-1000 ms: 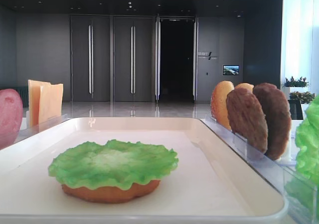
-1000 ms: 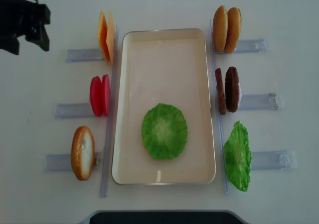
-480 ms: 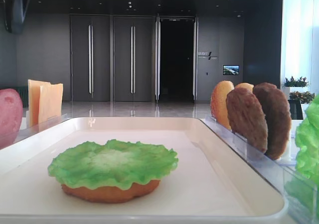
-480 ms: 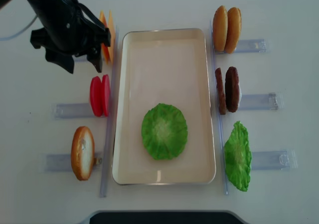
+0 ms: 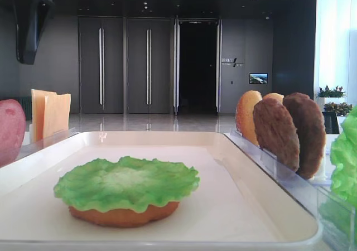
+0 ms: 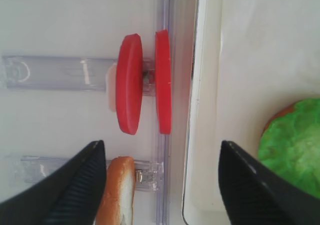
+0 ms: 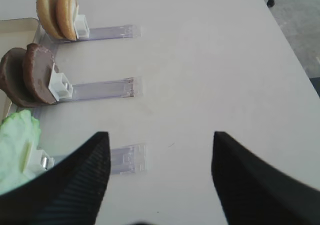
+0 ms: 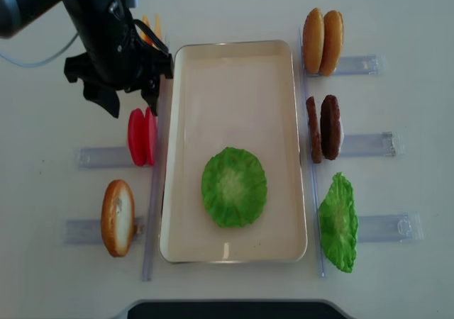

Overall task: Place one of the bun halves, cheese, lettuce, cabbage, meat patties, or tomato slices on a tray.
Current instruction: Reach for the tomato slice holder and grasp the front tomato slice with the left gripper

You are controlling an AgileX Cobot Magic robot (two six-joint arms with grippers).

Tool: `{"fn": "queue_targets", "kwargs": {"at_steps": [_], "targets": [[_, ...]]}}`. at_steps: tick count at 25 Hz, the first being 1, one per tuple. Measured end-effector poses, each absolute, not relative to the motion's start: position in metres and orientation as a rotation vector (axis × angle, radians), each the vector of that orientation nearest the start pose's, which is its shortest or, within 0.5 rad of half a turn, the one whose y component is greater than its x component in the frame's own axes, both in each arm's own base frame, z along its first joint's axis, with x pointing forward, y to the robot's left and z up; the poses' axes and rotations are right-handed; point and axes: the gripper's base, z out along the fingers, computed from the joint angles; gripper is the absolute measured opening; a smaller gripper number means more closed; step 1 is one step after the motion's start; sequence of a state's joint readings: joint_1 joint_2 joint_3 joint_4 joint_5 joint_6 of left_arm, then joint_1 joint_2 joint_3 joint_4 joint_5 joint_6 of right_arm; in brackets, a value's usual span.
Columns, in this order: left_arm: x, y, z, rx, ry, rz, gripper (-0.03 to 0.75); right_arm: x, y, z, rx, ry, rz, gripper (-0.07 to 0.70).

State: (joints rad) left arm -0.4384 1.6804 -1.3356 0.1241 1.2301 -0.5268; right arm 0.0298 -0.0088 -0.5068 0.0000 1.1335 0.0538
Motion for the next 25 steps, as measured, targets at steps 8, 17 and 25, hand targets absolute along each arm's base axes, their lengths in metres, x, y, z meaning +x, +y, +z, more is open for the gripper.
{"fn": "queue_targets", "kwargs": {"at_steps": [8,17,25], "targets": [[0.309,-0.134,0.245,-0.075,3.048,0.119,0.534,-0.010,0.000,0.273,0.025,2.102,0.050,0.424],[0.317,-0.139,0.227,-0.075,3.062,0.105,0.534,-0.010,0.000,0.273,0.025,2.102,0.050,0.424],[0.321,-0.141,0.218,-0.072,3.072,0.112,0.534,-0.010,0.000,0.273,0.025,2.102,0.050,0.424]]}}
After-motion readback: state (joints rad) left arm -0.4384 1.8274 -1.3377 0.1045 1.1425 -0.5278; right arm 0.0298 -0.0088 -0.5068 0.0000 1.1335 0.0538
